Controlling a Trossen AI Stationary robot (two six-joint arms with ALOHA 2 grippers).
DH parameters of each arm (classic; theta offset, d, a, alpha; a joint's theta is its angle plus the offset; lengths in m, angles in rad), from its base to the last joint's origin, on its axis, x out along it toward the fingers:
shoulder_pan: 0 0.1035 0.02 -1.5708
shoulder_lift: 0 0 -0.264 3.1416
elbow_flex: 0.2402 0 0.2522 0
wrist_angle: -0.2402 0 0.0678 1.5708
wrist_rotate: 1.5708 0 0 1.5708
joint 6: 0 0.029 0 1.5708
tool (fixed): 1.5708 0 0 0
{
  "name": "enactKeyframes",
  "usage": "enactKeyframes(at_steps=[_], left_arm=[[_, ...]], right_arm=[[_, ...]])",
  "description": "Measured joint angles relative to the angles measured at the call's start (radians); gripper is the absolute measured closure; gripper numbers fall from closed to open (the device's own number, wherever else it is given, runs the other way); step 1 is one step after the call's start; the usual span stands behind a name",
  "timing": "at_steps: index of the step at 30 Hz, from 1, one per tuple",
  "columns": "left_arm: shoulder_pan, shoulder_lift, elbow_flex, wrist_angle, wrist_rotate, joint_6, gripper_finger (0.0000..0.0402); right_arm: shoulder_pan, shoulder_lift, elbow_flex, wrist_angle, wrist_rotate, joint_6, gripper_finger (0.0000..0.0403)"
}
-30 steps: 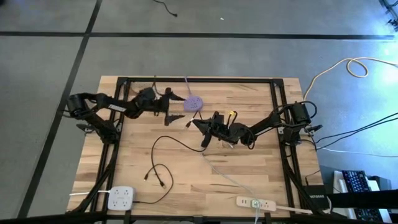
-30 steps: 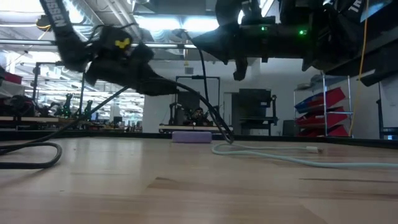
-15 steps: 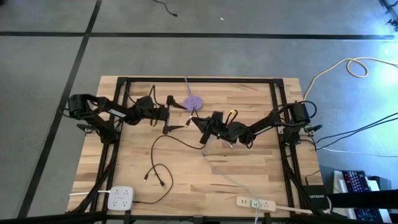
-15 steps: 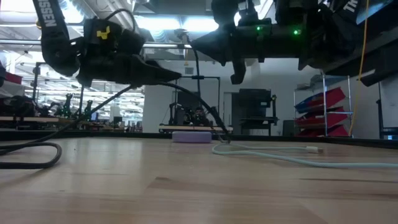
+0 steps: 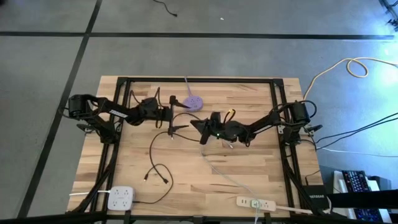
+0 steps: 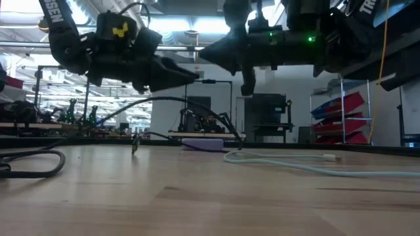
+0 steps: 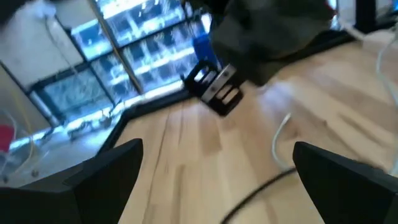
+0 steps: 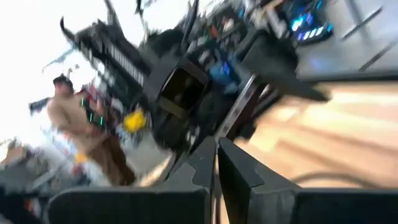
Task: Insert USB
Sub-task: Insert the black usb cable into the purple outlet extension
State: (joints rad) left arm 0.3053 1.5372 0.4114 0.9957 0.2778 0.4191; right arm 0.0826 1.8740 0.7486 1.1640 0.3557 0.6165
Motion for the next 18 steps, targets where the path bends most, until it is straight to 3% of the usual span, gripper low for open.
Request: enactKeyframes(at_steps=[3,9,18], left_arm=[[0.014,-0.001,0.0,-0.078,-0.006,0.035,0.0002],[0.03,-0.057,0.008,-0.236,-0.164,0.06,0.0002],[0.027,-0.34,0.098,-0.883,-0.262,0.066,0.0002]], right_arm=[[-0.005,0.0,0.0,-0.083,-0.007,0.031,0.0403],[-0.005,0.0,0.0,-0.091,-0.001,0.023,0.0403],[0.039,0.0,0.0,-0.115,0.008,-0.1,0.0403]])
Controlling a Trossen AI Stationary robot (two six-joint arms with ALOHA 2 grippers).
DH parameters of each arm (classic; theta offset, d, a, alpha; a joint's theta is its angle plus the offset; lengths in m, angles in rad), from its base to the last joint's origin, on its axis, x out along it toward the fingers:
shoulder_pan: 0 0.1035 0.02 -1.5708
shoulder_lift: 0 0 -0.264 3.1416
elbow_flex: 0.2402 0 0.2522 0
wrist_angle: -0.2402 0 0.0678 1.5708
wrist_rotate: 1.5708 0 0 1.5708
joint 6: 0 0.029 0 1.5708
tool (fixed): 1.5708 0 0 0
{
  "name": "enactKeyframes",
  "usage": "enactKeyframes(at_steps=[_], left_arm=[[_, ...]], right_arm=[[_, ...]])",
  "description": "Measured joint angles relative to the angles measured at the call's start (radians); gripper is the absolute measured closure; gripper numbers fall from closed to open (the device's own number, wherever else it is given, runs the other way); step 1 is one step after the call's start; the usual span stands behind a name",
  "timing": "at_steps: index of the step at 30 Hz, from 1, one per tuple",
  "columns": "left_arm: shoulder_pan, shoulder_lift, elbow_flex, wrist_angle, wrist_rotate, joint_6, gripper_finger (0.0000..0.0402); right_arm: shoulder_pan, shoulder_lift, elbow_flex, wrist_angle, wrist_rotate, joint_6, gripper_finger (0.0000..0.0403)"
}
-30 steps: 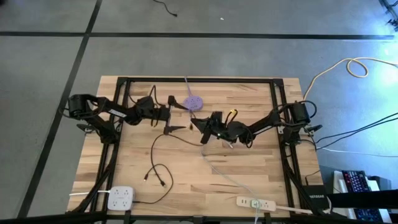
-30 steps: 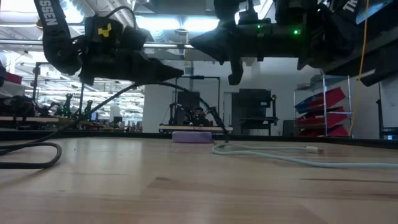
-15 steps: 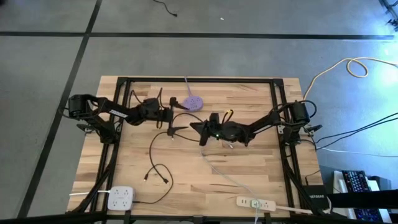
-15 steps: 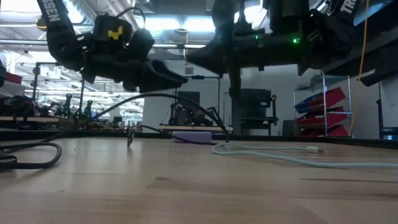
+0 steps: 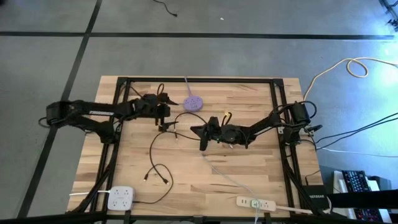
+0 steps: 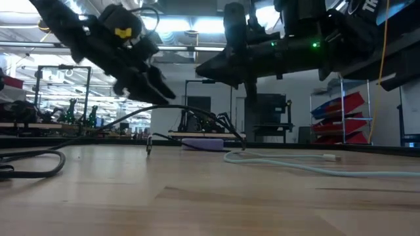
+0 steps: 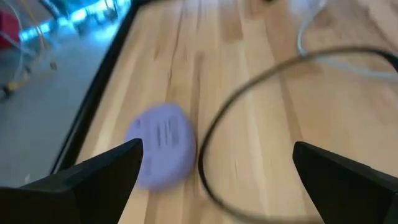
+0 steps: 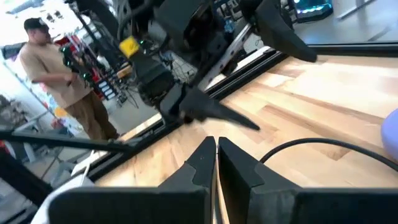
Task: Insert USB
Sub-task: Insert the black usb cable into the purple outlet extension
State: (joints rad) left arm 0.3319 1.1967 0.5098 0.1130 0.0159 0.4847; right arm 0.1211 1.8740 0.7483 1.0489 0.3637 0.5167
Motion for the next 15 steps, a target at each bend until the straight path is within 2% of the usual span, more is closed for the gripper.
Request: enactKeyframes(at_steps=[3,6,9,12,15], left_arm=[[-0.025,-0.017,0.006,-0.098,-0.02,0.059,0.0002],[-0.08,0.013,0.009,-0.056,-0.024,0.14,0.0002],[-0.137,0.067,0.008,-0.061,-0.104,0.301,0.0002],[-0.172,0.116,0.008,-0.042,-0.219,0.36,0.0002],[-0.184,0.147,0.008,-0.042,-0.256,0.414,0.0002]], right_arm=[[0.0,0.0,0.0,-0.014,-0.008,-0.026,0.0403],[-0.003,0.0,0.0,-0.025,-0.016,-0.049,0.0403],[-0.004,0.0,0.0,-0.027,-0.017,-0.072,0.0403],[-0.003,0.0,0.0,-0.035,-0.017,-0.077,0.0403],[-0.003,0.0,0.0,-0.05,-0.023,-0.077,0.0403]])
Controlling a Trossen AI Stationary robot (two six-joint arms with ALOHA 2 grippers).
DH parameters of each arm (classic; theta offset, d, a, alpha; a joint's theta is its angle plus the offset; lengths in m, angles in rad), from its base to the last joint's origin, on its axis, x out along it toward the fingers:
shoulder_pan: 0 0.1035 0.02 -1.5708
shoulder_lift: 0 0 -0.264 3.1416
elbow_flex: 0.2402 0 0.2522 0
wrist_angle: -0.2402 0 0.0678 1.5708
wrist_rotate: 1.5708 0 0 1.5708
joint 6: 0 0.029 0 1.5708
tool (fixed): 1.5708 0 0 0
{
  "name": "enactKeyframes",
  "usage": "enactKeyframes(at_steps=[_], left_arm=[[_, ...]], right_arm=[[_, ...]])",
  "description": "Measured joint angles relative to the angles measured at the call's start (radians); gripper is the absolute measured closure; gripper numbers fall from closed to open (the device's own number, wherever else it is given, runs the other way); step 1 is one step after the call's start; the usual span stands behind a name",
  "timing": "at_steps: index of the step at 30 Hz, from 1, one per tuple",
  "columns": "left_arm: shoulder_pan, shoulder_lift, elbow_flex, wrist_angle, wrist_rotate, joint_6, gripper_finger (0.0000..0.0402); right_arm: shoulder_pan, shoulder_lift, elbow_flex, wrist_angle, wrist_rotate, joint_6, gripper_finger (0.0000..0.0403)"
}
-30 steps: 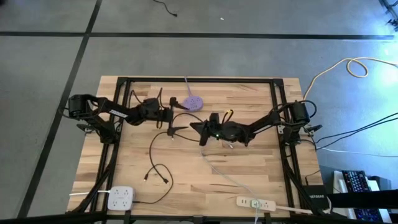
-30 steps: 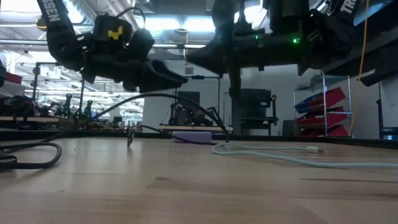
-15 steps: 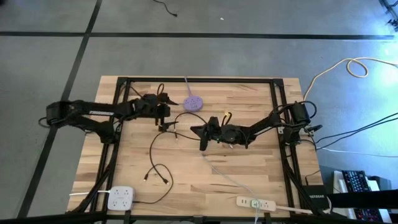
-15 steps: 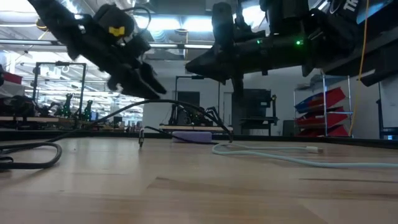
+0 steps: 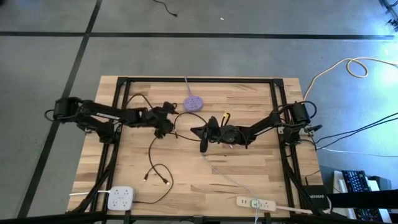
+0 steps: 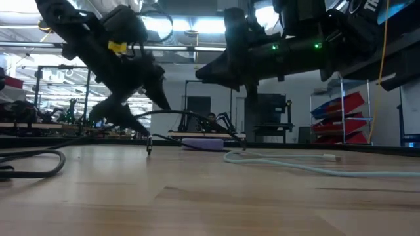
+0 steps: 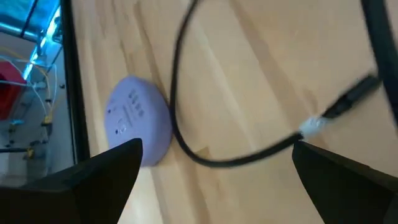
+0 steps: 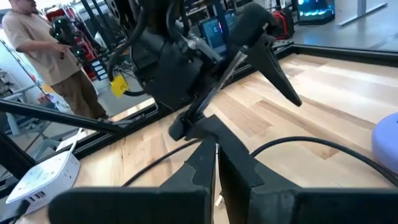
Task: Insert USB
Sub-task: Insert the black usb cable into the purple outlet extension
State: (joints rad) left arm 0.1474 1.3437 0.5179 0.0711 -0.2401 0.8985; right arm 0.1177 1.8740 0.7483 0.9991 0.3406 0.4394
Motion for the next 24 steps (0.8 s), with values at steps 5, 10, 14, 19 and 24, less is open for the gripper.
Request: enactKeyframes(at_steps=[5,10,14,19,24], left_arm=[[-0.024,0.012,0.001,0.026,0.082,-0.012,0.0002],[-0.072,0.013,0.0,0.026,0.136,-0.024,0.0002],[-0.084,0.05,0.0,0.099,0.176,-0.035,0.0002],[-0.093,0.151,0.0,0.169,0.161,-0.001,0.0002],[-0.122,0.196,0.001,0.241,0.107,0.07,0.0002]], right_arm=[[0.0,0.0,0.0,-0.021,-0.037,-0.001,0.0403],[0.001,0.0,0.0,-0.037,-0.039,0.0,0.0403],[0.001,0.0,0.0,-0.031,-0.039,0.0,0.0403],[0.0,0.0,0.0,-0.041,-0.039,0.005,0.0403],[0.001,0.0,0.0,-0.055,-0.049,0.006,0.0403]])
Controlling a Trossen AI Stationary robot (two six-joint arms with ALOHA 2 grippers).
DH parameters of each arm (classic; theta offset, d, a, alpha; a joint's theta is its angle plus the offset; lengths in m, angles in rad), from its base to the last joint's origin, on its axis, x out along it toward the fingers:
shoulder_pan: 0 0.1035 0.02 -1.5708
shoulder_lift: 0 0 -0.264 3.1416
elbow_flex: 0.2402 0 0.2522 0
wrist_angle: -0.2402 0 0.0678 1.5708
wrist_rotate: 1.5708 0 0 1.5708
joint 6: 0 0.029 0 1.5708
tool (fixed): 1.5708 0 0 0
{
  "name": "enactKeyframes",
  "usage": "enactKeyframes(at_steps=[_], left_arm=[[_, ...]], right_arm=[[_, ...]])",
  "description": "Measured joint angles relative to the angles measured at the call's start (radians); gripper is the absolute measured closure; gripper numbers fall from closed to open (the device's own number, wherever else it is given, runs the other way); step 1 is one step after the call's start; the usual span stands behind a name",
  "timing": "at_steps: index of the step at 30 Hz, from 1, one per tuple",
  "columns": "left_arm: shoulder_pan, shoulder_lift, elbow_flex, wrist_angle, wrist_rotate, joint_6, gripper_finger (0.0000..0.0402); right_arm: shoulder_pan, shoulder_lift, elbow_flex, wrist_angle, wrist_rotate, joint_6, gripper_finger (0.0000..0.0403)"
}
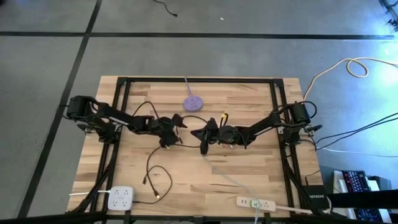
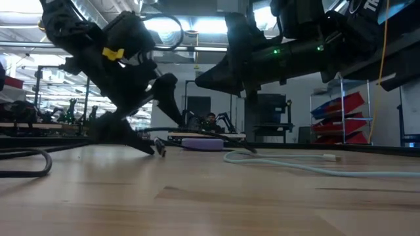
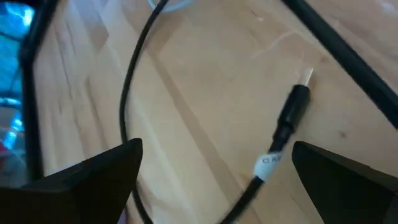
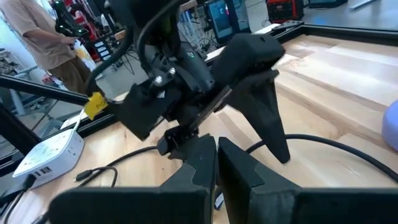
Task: Insert USB
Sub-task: Insert the black usb cable into the purple outlet extension
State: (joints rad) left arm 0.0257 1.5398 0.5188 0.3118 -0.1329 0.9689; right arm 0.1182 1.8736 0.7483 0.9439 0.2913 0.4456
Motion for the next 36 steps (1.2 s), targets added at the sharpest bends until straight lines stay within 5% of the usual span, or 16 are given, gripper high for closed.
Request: enactKeyframes(at_steps=[6,21,36], left_arm=[[0.002,0.017,-0.001,0.041,0.096,-0.047,0.0009],[0.068,0.08,0.0,0.082,0.258,-0.222,0.0102],[0.066,0.081,-0.001,0.134,0.295,-0.291,0.0386]], right_arm=[[0.0,0.0,0.0,-0.006,-0.002,-0.001,0.0403],[-0.001,0.0,0.0,-0.008,0.003,0.001,0.0403],[0.002,-0.001,0.0,-0.033,-0.085,-0.033,0.0403]])
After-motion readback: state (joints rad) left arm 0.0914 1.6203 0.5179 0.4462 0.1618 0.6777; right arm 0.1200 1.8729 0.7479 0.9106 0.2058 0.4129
